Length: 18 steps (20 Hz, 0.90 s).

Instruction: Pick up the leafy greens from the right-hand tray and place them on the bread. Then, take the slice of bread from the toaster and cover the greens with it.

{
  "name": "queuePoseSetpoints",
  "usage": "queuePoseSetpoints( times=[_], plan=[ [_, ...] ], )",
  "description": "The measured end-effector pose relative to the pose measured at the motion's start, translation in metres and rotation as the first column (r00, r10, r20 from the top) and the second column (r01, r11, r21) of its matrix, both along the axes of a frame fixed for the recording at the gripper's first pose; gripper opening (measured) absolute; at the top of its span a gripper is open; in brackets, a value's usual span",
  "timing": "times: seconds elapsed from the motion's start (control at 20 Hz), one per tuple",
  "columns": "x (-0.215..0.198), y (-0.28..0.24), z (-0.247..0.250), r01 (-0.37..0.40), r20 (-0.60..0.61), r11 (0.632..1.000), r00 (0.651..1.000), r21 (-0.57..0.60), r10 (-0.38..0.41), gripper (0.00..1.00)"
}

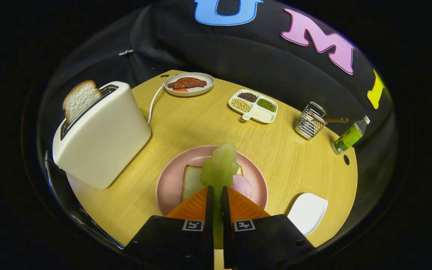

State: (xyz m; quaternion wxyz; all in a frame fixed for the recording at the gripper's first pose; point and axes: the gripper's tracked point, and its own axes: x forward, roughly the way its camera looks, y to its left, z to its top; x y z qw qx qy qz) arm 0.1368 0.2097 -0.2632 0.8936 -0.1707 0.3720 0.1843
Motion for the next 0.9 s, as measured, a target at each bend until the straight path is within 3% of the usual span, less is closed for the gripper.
queuePoseSetpoints(
  times=[0.45, 0.5, 0.65, 0.8, 0.9],
  plan=[
    [0.004, 0.001, -0.01, 0.039, -0.008, 0.999, 0.999, -0.02, -0.039, 0.32],
    [0.003, 0.002, -0.011, 0.036, -0.015, 0.999, 0.999, -0.014, -0.036, 0.45],
    [0.0, 0.006, -0.006, 0.023, -0.011, 1.0, 1.0, 0.006, -0.023, 0.57],
    [-0.005, 0.014, 0.011, 0.023, 0.005, 0.998, 1.0, 0.066, -0.023, 0.98],
    [-0.006, 0.018, 0.03, 0.013, 0.047, 0.996, 0.999, 0.093, -0.018, 0.99]
  ],
)
